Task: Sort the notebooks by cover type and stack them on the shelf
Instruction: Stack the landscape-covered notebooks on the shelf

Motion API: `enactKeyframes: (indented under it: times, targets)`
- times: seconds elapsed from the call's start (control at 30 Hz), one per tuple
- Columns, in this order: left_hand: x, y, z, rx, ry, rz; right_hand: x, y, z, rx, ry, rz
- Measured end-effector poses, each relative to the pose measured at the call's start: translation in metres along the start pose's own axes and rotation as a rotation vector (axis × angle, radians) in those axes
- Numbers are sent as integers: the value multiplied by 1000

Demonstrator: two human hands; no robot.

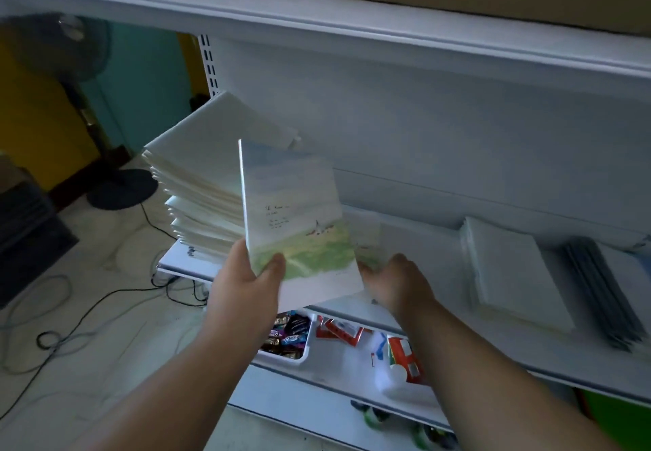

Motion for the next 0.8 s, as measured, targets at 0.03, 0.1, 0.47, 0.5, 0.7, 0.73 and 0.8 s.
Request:
enactKeyframes:
  times: [0.03, 0.1, 0.47, 0.5, 0.7, 0.73, 0.8]
  targets:
    - [-1, -3, 0, -4, 5, -15, 3, 7, 1, -38, -13, 32]
    - [-3, -7, -1, -34, 5, -26, 7, 10, 2, -94, -59, 38]
    - [-10, -2, -15, 96, 49, -152, 0, -43, -14, 1235, 6, 92]
    - [-10, 0, -16, 73, 57, -153, -8, -45, -8, 1281, -14, 139]
    - [-13, 24, -10, -234, -88, 31, -45, -23, 32, 853, -260, 215]
    - [-13, 23, -7, -237, -98, 35, -44, -21, 32, 769, -273, 169]
    - [-15, 15, -7, -160, -74, 26, -31, -22, 24, 574, -218, 35]
Point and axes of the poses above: each hand's wrist, its own x-axis towards the middle knuckle, its own y-axis out of the palm, z = x × y, the point moved 8 cm from there along x, towards the middle knuckle
